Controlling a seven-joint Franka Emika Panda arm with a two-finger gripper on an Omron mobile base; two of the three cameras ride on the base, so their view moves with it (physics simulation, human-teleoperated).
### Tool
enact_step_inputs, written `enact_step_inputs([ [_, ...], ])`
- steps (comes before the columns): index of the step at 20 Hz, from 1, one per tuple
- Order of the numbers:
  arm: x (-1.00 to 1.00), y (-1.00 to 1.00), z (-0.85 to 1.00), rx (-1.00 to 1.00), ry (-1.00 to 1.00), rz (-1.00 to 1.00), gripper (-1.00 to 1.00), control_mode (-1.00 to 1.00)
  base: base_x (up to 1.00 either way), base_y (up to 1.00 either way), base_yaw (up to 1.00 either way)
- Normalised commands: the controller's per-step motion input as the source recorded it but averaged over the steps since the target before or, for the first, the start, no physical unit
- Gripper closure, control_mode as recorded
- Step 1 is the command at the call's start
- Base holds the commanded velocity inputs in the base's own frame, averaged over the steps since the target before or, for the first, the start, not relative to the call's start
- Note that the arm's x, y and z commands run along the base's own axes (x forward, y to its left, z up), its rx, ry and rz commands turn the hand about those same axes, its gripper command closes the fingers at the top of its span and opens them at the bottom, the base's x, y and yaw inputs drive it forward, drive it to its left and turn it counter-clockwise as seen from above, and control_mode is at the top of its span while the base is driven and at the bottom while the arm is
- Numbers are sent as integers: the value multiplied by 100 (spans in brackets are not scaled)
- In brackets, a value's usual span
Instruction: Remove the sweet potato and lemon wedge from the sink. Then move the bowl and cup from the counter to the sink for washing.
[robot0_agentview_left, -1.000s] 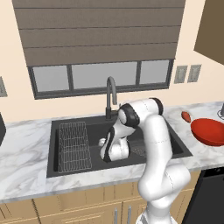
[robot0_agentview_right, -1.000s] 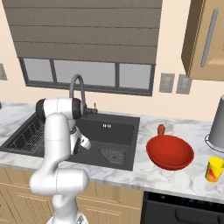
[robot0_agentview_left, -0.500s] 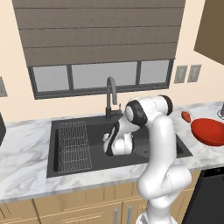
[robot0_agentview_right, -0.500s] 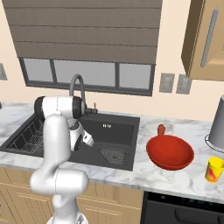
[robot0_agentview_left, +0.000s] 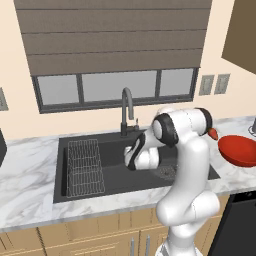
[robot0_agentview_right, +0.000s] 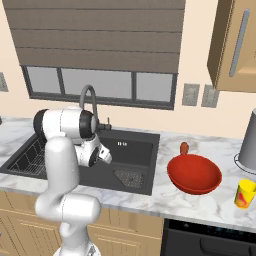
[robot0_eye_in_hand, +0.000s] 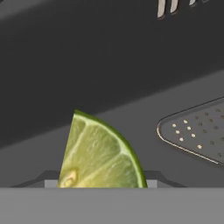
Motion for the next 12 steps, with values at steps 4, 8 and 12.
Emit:
enact_step_inputs([
  [4,-13,-37,38,0,14,0,100,-100,0,0,0],
  [8,-12,-39,39,0,15,0,100,-100,0,0,0],
  [12,-14,-37,38,0,19,0,100,-100,0,0,0],
])
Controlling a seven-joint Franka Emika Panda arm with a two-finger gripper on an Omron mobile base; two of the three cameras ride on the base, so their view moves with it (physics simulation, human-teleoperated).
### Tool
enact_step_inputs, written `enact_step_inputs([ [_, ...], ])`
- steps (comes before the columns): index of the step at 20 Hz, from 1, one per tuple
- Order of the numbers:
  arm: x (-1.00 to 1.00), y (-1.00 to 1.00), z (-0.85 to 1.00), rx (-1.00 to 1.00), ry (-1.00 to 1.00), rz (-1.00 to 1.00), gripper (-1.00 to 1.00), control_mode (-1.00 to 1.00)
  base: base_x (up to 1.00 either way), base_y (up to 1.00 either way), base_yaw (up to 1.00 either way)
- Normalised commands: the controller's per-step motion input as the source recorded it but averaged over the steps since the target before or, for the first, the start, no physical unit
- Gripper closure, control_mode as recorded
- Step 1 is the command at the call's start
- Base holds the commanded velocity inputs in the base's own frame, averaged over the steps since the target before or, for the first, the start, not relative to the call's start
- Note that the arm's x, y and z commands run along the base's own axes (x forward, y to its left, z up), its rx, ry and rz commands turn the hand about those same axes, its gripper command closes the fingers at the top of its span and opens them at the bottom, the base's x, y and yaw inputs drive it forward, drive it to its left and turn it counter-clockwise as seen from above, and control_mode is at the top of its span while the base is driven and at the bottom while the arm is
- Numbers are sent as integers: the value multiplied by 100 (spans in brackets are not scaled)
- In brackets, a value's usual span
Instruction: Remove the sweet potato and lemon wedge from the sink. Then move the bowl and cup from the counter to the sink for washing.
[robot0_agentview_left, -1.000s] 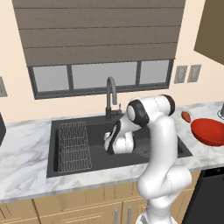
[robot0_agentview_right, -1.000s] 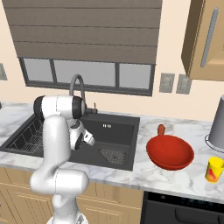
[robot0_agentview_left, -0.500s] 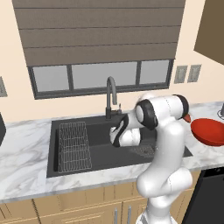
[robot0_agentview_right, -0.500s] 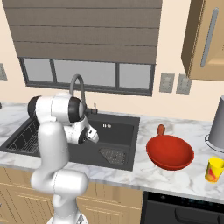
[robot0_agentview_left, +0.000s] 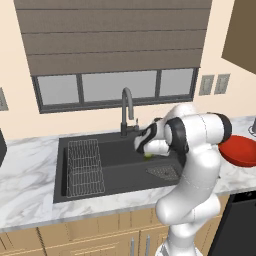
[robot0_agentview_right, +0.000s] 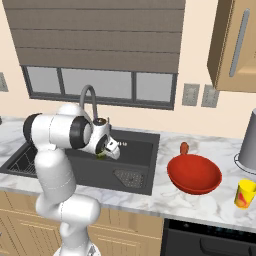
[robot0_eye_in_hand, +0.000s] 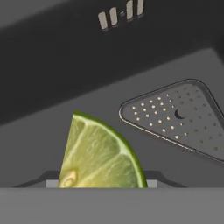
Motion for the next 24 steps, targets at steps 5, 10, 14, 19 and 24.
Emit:
enact_step_inputs([
  [5,-17,-38,32,0,22,0,100,-100,0,0,0],
  [10,-12,-31,38,0,24,0,100,-100,0,0,0],
  [14,-13,-31,38,0,25,0,100,-100,0,0,0],
  [19,-26,-35,30,0,15,0,100,-100,0,0,0],
  [24,-35,-35,21,0,6,0,100,-100,0,0,0],
])
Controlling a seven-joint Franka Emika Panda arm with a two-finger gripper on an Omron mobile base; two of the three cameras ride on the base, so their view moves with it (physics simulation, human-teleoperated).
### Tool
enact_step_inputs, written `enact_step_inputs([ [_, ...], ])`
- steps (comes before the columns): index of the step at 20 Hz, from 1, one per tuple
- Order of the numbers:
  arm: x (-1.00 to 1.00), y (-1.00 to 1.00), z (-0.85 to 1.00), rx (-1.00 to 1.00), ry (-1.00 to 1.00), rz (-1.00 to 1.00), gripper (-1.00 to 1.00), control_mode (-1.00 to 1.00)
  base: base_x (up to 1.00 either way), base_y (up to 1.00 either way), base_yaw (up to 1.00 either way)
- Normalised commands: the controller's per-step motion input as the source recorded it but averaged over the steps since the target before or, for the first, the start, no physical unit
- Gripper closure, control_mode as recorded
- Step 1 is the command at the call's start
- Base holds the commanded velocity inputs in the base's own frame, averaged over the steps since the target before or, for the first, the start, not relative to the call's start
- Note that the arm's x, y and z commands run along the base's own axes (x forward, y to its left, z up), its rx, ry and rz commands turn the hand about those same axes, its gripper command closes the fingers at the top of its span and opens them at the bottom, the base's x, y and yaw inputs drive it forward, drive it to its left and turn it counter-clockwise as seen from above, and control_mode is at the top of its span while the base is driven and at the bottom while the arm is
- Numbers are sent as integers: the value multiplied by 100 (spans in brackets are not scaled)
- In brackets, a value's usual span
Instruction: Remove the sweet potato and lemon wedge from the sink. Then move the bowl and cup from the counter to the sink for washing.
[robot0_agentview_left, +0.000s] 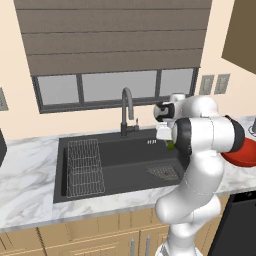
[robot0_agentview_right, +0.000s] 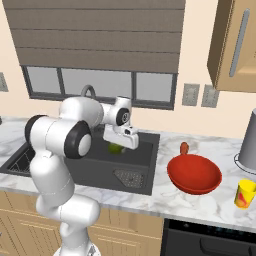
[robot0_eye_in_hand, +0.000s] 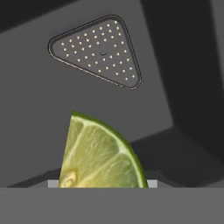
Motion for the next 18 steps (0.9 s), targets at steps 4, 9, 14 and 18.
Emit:
enact_step_inputs([
  [4,-35,-34,19,0,8,0,100,-100,0,0,0],
  [9,-37,-30,16,0,9,0,100,-100,0,0,0],
  [14,-37,-29,16,0,11,0,100,-100,0,0,0],
  [18,-40,-21,14,0,10,0,100,-100,0,0,0],
])
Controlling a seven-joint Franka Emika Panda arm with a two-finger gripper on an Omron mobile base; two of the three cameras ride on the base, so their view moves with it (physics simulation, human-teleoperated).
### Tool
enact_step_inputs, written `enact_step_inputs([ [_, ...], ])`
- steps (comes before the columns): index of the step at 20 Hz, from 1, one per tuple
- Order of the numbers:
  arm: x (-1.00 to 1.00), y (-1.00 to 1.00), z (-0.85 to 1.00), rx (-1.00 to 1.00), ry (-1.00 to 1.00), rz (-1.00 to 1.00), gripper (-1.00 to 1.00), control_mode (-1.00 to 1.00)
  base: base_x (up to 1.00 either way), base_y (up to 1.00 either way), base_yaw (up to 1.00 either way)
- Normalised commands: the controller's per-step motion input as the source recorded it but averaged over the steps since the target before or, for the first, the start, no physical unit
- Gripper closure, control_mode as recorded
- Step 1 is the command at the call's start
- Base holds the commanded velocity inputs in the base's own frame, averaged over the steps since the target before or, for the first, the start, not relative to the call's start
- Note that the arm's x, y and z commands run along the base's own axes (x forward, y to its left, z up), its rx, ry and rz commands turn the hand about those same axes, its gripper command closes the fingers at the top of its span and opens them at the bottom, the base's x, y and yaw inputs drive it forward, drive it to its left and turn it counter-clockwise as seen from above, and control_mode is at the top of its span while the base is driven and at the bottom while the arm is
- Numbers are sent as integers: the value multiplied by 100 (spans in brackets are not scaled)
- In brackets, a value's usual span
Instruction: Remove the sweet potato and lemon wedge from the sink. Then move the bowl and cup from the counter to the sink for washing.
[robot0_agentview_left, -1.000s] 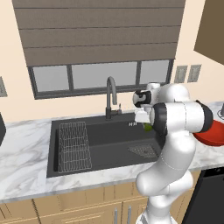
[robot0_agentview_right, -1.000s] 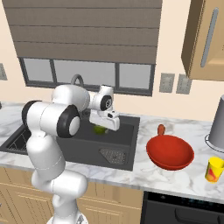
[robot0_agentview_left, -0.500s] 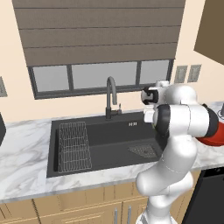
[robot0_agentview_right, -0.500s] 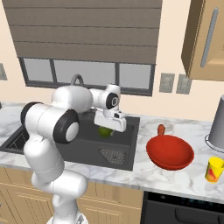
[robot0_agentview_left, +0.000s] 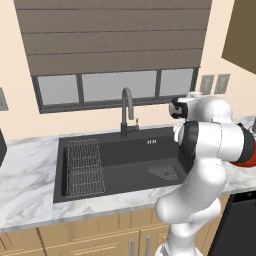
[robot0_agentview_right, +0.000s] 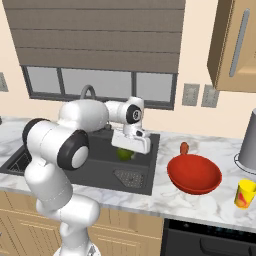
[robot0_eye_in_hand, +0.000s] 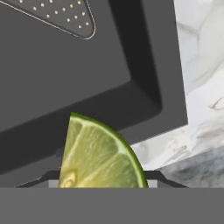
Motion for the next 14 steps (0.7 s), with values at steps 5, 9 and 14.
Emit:
enact_step_inputs([
  [5,-41,-16,10,0,5,0,100,-100,0,0,0],
  [9,-41,-11,4,0,0,0,100,-100,0,0,0],
  [14,-40,-11,0,0,-4,0,100,-100,0,0,0],
])
